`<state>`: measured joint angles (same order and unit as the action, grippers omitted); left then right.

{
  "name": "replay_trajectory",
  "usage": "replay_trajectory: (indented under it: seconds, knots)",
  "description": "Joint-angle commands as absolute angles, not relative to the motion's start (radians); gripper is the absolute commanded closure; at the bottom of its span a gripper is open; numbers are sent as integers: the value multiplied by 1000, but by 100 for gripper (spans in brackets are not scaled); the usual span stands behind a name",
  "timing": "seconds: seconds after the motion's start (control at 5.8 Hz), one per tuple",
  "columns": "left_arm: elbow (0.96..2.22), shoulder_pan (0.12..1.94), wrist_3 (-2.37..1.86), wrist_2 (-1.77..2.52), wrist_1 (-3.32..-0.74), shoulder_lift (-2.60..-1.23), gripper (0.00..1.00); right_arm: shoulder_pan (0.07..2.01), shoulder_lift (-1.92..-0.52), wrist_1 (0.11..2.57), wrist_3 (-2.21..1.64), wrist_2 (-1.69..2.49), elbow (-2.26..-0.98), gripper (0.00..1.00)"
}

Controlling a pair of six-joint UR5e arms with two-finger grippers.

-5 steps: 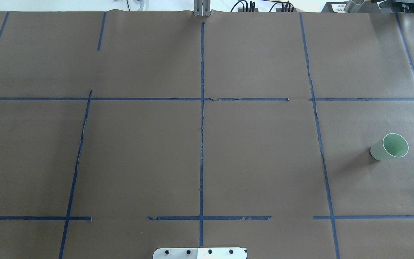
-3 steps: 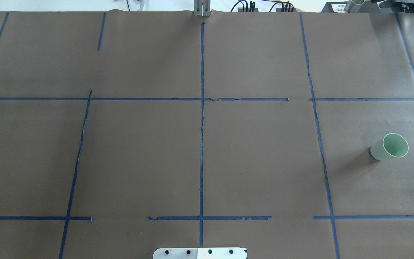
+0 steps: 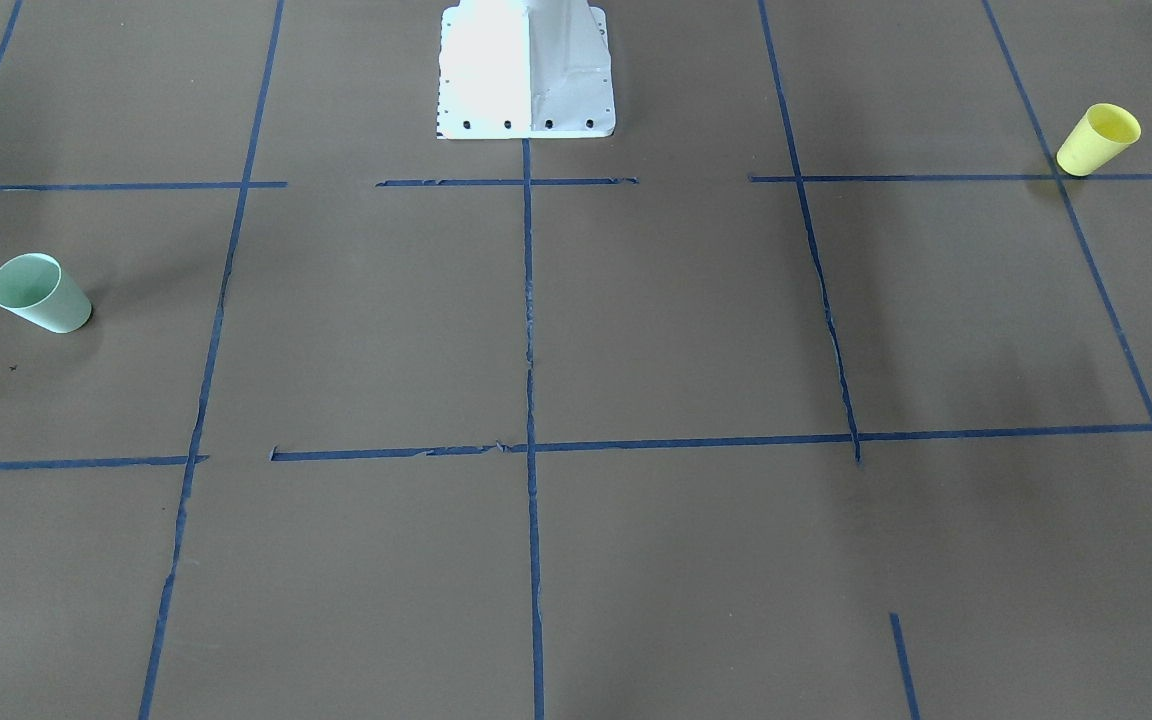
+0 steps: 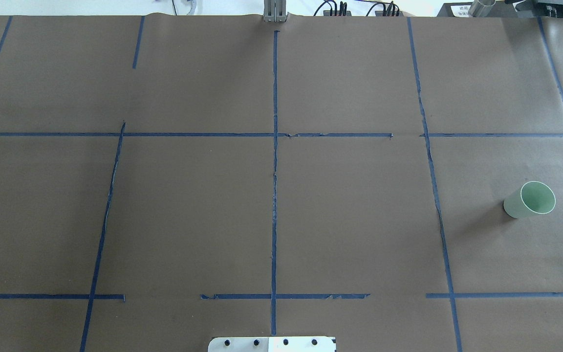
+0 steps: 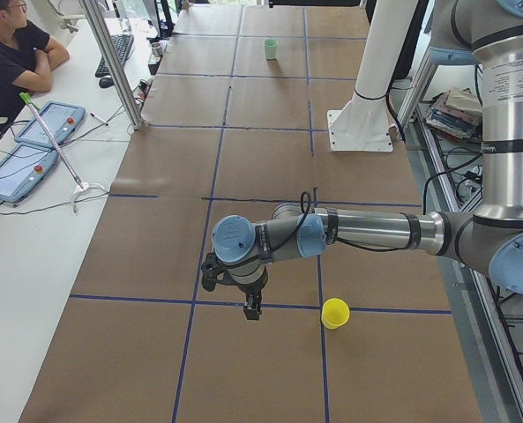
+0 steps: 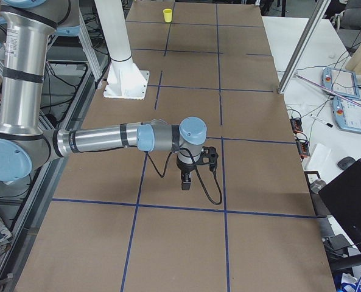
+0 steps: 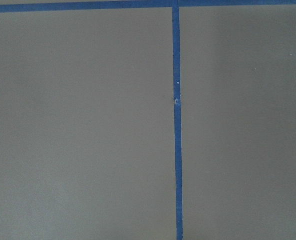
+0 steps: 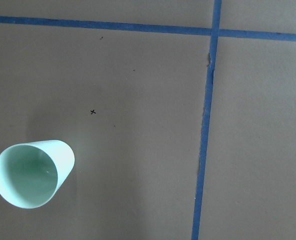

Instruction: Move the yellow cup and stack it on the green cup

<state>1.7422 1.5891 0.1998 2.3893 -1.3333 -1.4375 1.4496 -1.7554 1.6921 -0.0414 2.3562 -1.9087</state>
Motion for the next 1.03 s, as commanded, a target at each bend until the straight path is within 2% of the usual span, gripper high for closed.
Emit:
replay_trajectory:
  seconds: [0.0,0.17,0.34,0.86]
  knots:
    - [1726,1585,204,2396,-1336,-1439,0,1451,-1758,1692,-38,2356,-1914,0]
    - [1729,1586,204,2425,-1347,-1425,0,1451,-1758,1692,-38,2356,-1917,0]
    - [1727,1524,196,2484,-1464,-1425,0,1451,-1758,1692,-46,2358,-1925,0]
    - [1747,1376,-257,2471,-1570,-1425,0,1450,-1756,1692,-48,2361,-1933,0]
